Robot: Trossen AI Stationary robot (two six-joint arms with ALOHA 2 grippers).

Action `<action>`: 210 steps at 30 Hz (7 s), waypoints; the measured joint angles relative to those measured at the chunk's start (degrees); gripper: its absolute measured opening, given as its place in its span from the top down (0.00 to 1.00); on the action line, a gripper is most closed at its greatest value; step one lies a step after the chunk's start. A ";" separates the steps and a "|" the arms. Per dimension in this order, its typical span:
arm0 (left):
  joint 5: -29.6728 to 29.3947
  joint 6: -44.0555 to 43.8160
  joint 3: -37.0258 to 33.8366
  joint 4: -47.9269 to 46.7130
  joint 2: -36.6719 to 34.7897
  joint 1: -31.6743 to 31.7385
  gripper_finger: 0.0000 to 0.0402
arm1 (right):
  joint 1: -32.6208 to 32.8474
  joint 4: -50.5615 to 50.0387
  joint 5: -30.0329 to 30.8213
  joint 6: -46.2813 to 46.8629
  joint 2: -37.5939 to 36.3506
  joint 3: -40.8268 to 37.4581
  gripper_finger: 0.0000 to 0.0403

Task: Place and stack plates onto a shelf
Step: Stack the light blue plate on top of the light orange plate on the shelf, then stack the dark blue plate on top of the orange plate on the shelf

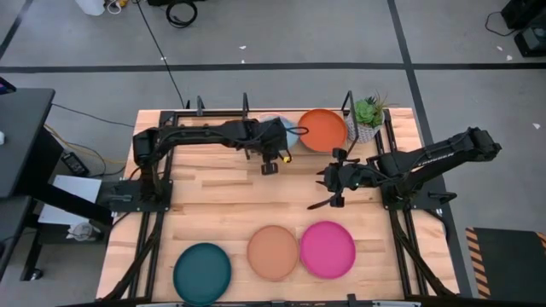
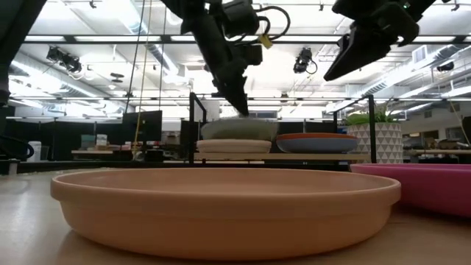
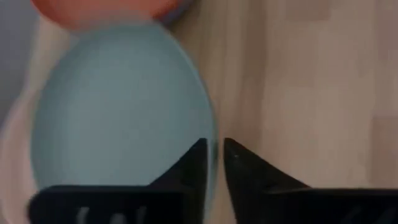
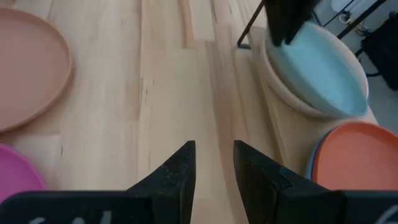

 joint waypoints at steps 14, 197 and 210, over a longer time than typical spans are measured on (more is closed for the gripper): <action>21.36 -2.03 0.56 -16.75 -4.04 -8.99 0.55 | 0.69 2.44 1.33 -0.22 -0.09 -1.78 0.72; 0.98 -5.30 -17.16 4.54 -42.19 4.35 0.55 | -0.13 27.09 35.71 -46.14 22.40 -1.10 0.81; 0.84 -6.44 -17.16 4.29 -44.35 1.97 0.55 | -12.84 10.99 32.35 -25.55 22.40 -1.10 0.81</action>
